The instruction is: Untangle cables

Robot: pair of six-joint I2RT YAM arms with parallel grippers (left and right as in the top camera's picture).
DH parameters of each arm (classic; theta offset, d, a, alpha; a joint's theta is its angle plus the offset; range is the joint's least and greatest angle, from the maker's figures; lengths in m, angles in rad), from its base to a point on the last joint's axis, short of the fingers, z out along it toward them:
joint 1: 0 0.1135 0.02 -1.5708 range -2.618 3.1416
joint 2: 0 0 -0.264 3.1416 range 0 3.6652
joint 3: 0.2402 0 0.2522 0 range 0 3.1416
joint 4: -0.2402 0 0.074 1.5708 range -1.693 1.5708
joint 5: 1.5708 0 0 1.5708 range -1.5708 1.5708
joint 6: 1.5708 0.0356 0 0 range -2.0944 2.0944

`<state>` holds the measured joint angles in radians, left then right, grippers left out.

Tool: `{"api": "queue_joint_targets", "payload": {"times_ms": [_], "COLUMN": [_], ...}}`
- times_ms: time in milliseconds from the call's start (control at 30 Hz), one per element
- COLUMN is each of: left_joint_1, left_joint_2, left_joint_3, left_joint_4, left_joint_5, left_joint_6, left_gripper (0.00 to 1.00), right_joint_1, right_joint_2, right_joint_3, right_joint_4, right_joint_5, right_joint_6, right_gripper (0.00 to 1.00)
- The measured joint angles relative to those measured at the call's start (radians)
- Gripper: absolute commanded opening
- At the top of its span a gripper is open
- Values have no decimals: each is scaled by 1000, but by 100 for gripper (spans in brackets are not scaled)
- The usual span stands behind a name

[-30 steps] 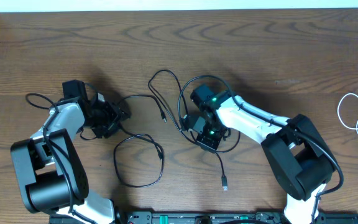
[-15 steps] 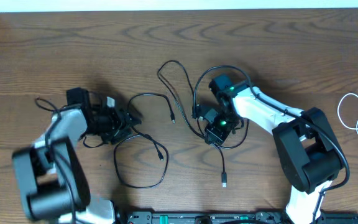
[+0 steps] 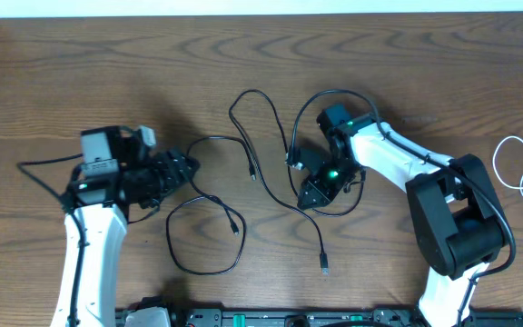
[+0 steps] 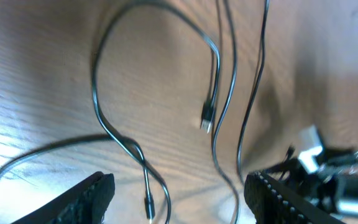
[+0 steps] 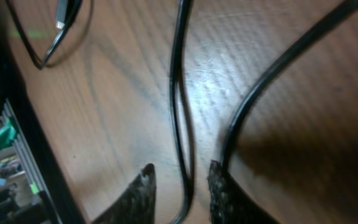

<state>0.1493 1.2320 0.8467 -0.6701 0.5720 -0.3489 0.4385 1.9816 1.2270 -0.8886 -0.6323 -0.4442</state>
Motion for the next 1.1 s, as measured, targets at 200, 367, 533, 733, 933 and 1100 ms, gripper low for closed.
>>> {"api": "queue_joint_targets", "payload": {"times_ms": [200, 367, 533, 733, 933, 1100], "left_joint_1": [-134, -233, -321, -419, -537, -624], "left_joint_2": [34, 61, 87, 167, 287, 385], "left_joint_3": [0, 0, -11, -38, -39, -40], "left_joint_4": [-11, -40, -41, -22, 108, 240], "left_joint_5": [-27, -30, -58, -135, -159, -149], "left_joint_6": [-11, -28, -89, -166, -235, -272], "left_gripper": [73, 72, 72, 72, 72, 71], "right_joint_1": [-31, -38, -65, -141, -203, -212], "right_joint_2": [0, 0, 0, 0, -18, -45], "right_joint_3": [0, 0, 0, 0, -30, -127], "right_joint_4": [-4, -43, -76, -95, -93, -66], "right_joint_5": [20, 39, 112, 155, 129, 18], "right_joint_6": [43, 55, 73, 95, 132, 151], "right_gripper": [36, 41, 46, 60, 63, 65]}}
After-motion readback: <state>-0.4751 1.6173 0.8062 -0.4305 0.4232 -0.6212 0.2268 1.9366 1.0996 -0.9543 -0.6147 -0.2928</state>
